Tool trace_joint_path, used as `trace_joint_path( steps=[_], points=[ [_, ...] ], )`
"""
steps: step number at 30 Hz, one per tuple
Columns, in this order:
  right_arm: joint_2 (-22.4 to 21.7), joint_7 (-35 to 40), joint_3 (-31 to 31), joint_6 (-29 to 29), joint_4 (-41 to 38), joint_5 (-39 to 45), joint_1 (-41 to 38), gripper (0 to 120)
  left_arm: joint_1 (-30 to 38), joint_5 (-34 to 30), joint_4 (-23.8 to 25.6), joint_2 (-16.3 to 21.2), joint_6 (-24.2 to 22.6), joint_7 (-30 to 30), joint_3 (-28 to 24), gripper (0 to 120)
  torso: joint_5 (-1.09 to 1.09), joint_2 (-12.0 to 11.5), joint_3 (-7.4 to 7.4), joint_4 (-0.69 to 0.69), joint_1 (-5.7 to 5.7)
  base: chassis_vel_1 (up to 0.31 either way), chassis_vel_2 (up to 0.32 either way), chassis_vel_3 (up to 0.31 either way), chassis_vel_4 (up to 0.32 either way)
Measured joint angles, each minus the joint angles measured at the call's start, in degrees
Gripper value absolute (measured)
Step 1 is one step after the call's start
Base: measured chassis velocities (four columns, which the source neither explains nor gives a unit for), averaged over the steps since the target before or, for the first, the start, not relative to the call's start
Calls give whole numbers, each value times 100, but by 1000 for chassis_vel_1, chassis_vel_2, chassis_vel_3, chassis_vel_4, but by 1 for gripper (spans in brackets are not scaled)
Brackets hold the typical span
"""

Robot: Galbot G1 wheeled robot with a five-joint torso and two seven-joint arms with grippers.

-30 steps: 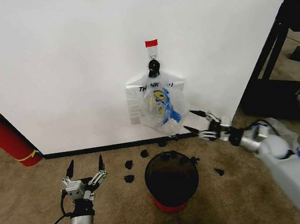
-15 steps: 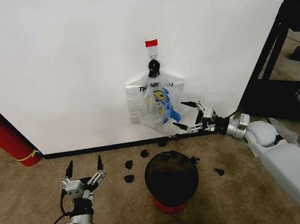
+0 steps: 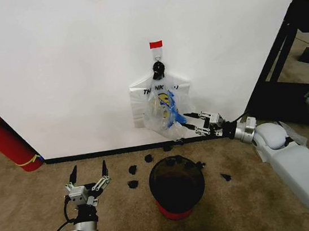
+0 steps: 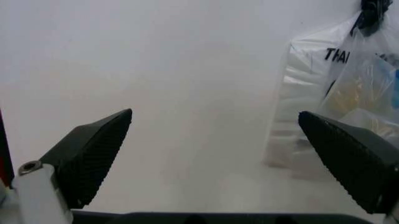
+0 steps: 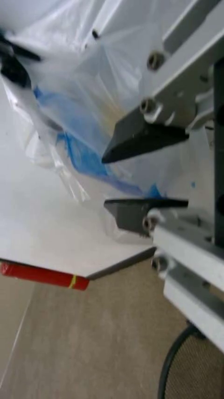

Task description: Pick up the garbage bag from the wall and place it over the trash bin.

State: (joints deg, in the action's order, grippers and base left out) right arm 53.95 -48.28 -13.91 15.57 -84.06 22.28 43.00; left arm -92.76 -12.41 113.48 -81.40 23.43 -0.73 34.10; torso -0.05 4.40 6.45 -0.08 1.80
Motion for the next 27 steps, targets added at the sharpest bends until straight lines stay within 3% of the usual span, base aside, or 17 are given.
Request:
trace_joint_path(
  steps=[6, 12, 18, 27],
  points=[
    [52, 357, 12, -29, 15, 168, 47, 0, -16, 2, 20, -21, 18, 0, -20, 100, 0, 0, 0, 0, 0, 0, 0, 0, 0],
    [22, 360, -25, -129, 19, 380, 105, 0, -6, 7, 52, 25, 17, 0, -23, 100, 0, 0, 0, 1, 0, 0, 0, 0, 0],
    [-39, 417, 50, -153, -139, 2172, 328, 0, 219, -66, 165, 327, 9, 188, -280, 100, 0, 0, 0, 1, 0, 0, 0, 0, 0],
    [76, 677, 222, 98, -202, 3600, 530, 0, 1027, -720, 246, 955, -32, 1022, -960, 100, 0, 1, 0, -1, 0, 0, 0, 0, 0]
  ],
)
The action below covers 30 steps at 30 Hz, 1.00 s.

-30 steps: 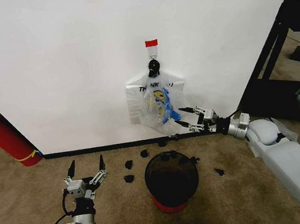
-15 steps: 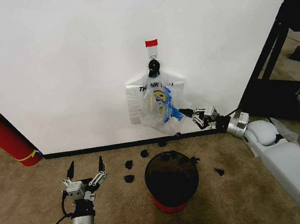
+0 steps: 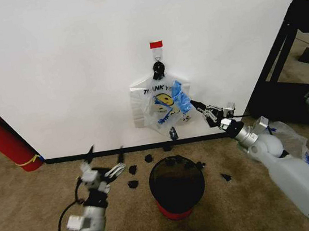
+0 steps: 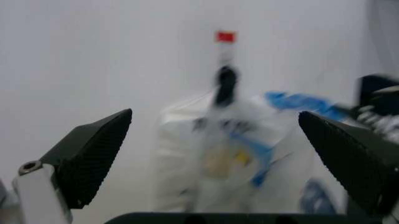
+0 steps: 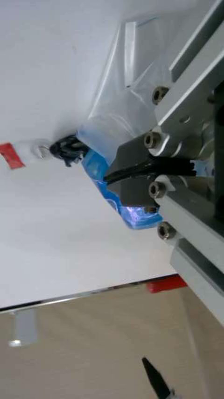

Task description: Pick up the garbage bag from the wall and place it over the trash bin.

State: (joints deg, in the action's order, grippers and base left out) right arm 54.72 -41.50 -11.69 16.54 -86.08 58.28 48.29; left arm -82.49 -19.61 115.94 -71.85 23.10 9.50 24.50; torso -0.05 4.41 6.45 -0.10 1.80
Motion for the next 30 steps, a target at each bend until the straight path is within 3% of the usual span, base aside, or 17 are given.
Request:
trace_joint_path(
  steps=[3, 7, 8, 12, 19, 22, 26, 30],
  points=[
    [71, 11, 85, 60, 30, 253, 39, 0, 440, -460, -73, 346, -145, 248, -250, 100, 0, 0, 0, -3, 0, 0, 0, 0, 0],
    [220, 22, 204, 93, 122, 460, 5, 0, 1101, -802, -264, 987, -509, 317, -500, 100, -1, 0, 0, 6, 0, 0, 0, 0, 0],
    [290, 41, 205, 107, 143, 605, 11, 0, 1507, -881, -348, 1333, -776, 170, -780, 100, -2, 0, 0, 2, 0, 0, 0, 0, 0],
    [409, 98, 176, 157, 151, 847, 70, 0, 2357, -505, -507, 1878, -1490, -650, -1692, 100, -1, 0, 0, 1, 0, 0, 0, 0, 0],
    [590, 182, 82, 218, 141, 1063, 297, 0, 3429, -395, -749, 2186, -2014, -1283, -2754, 100, 0, 0, 0, 0, 0, 0, 0, 0, 0],
    [681, 175, 38, 221, 167, 1071, 350, 0, 3619, -516, -723, 2207, -2238, -1342, -2912, 100, 1, 0, 0, 2, 0, 0, 0, 0, 0],
    [833, 142, -50, 223, 169, 1094, 413, 0, 3900, -582, -545, 2256, -2954, -1391, -3149, 99, 2, 0, 0, 2, -1, 0, 0, 0, 0],
    [909, 139, -90, 222, 164, 1166, 434, 0, 4074, -314, -556, 2288, -3140, -1404, -3313, 98, -1, 0, 0, 2, -1, 0, 0, 0, 0]
  ],
)
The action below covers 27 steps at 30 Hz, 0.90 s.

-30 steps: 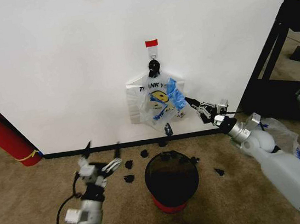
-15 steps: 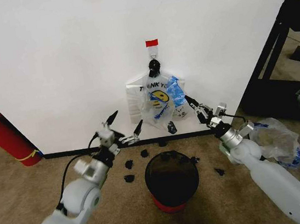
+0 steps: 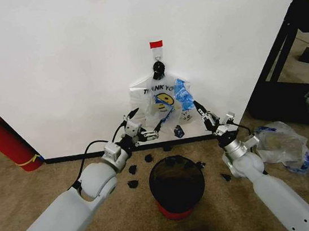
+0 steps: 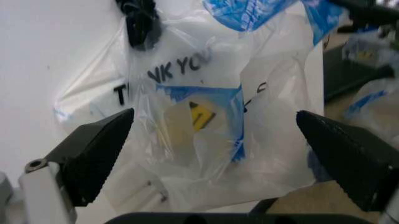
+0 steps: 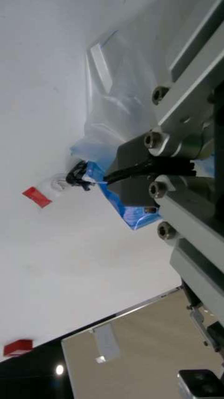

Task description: Pick up the garbage bag from the wall and place it over the trash bin.

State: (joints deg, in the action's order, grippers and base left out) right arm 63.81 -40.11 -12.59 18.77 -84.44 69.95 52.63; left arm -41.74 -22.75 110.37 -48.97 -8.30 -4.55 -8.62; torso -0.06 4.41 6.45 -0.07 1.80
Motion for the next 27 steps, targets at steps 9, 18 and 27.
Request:
trace_joint_path(
  steps=[9, 18, 27],
  points=[
    [170, -109, -39, -41, -30, 17, 150, 0, 737, 357, -477, -287, -184, -406, -947, 82, 1, 0, 0, -2, 0, 0, 0, 0, 0],
    [213, -157, -149, -48, -69, -44, 173, 0, 1263, 250, -976, -590, -281, -525, -1546, 50, 2, 0, 0, -1, 0, 0, 0, 0, 0],
    [219, -256, -158, -36, -99, -93, 206, 0, 1661, 242, -1384, -702, -393, -583, -1794, 19, 1, 0, 0, -1, 0, 0, 0, 0, 0]
  ],
)
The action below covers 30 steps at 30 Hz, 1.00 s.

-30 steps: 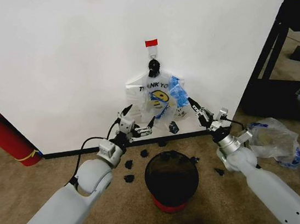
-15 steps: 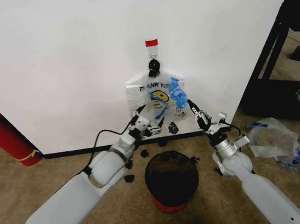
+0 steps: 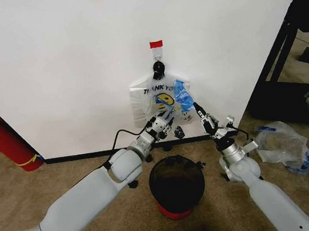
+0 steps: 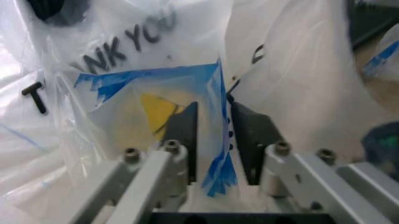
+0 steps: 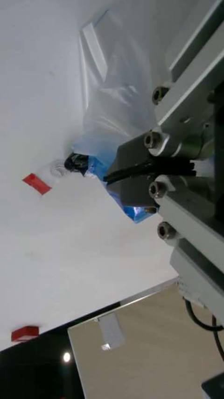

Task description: Pick up the garbage bag from the wall and place it over the trash bin.

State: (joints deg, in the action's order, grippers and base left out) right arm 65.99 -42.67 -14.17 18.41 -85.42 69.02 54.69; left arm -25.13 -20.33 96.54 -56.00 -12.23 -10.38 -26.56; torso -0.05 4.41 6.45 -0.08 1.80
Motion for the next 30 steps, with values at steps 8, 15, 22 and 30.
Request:
trace_joint_path(
  steps=[8, 15, 22, 30],
  points=[
    [-41, -61, 2, 2, -78, -3, -17, 0, 210, -47, -170, -12, -131, 26, -177, 0, 0, 0, 0, 0, 0, 0, 0, 0, 0],
    [-68, -103, -14, 11, -151, -43, 16, 0, 280, -135, -257, -90, -147, 35, -229, 0, 0, 0, 0, 0, 0, 0, 0, 0, 0],
    [-82, -57, -78, 150, -92, -38, 35, 0, 62, -285, 1, -12, 23, 20, 116, 0, 0, 0, 0, -1, 0, 0, 0, 0, 0],
    [-116, 8, -171, 269, 76, 104, 137, 0, -667, -494, 278, 215, 507, 126, 1006, 0, -1, 0, 0, 0, 0, 0, 0, 0, 0]
  ],
)
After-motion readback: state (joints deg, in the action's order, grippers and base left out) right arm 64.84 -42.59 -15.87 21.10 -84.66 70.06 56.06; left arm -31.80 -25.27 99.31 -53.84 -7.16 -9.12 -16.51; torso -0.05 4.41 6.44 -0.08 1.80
